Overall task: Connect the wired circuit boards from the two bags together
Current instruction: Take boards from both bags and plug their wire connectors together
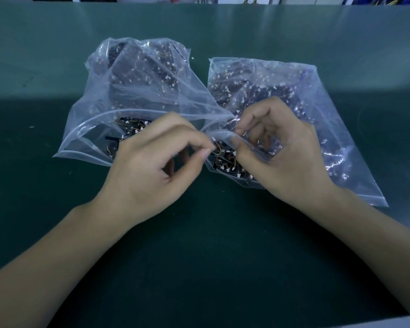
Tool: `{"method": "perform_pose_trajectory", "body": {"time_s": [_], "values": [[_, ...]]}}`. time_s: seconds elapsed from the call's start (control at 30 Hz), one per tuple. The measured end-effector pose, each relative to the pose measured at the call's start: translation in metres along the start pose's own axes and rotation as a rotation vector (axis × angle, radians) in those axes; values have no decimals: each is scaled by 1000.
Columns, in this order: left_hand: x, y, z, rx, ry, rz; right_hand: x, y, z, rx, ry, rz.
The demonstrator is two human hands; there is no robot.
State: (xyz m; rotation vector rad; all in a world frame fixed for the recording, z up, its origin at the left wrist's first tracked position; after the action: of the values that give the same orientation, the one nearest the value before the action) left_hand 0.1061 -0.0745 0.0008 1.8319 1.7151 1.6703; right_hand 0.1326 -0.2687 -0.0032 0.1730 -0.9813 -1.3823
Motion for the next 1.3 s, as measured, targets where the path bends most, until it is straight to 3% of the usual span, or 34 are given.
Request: {"method": "perform_pose_trajectory", "body": {"time_s": [0.23,0.37,0.47,0.57,0.67,0.8,0.93,1.17,1.3], "values": [[-9,-1,-1,-40,315,-5,-2,-1,6,48,1,2],[-17,-2,0,-24,446,86,-4,-1,7,82,-47,19],[-21,-4,2,-8,366,156,-5,-1,9,110,-82,30],[-24,-4,9,91,129,197,-5,-1,10,114,-98,20],[-18,-3,13,135,53,164,-5,-1,10,113,-103,16],[2,-1,23,236,266,32,-5,-1,12,114,-107,21],[16,-4,49,300,546,66,-4,-1,13,108,-126,17],[34,-11,89,482,710,148,-3,-1,13,114,-140,22],[33,-10,89,498,661,179,-4,-1,11,118,-137,24]]}}
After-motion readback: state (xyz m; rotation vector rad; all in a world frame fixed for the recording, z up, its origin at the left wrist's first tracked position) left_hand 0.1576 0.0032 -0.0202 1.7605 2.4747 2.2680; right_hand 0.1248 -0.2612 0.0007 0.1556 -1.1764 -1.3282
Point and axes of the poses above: each hand's wrist, its own y-axis towards the middle knuckle, its own x-axis out of the back of the hand, z = x × y, the point moved 7 cm from there along y, towards the middle knuckle, and after that the axes turned 1 degree about -z, right-handed, at the moved point
